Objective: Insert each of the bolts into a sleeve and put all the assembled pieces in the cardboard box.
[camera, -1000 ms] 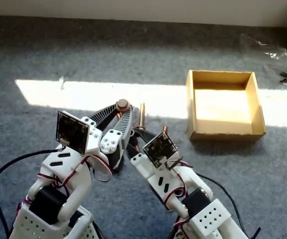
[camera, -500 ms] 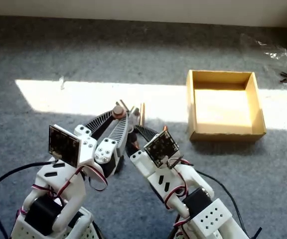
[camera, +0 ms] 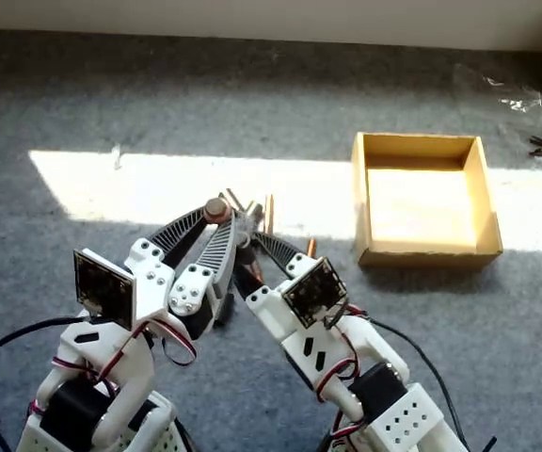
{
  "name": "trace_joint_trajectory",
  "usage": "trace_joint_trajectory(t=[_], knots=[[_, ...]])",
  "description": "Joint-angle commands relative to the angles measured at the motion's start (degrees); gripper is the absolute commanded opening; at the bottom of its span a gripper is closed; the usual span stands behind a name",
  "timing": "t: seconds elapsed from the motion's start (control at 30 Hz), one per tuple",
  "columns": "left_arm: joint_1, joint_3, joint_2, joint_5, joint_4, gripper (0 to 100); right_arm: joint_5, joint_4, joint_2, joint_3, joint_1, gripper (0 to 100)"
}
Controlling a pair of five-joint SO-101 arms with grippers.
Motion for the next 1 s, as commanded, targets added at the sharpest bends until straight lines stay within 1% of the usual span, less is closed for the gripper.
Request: trace_joint_trajectory(t=[0.0,0.17,0.97], knots=[[1.27,-0.75,0.31,0.53,-0.44,0,0.26,-0.04,-1.63,-3.3,-0.48,0.5],[1.27,-0.75,0.22,0.53,-0.44,0,0.62,3.3,-1.71,-3.3,-2.33,0.5],[1.36,-0.31,0.04,0.88,-0.09,0,0.62,3.12,-1.71,-3.65,-2.15,0.5]])
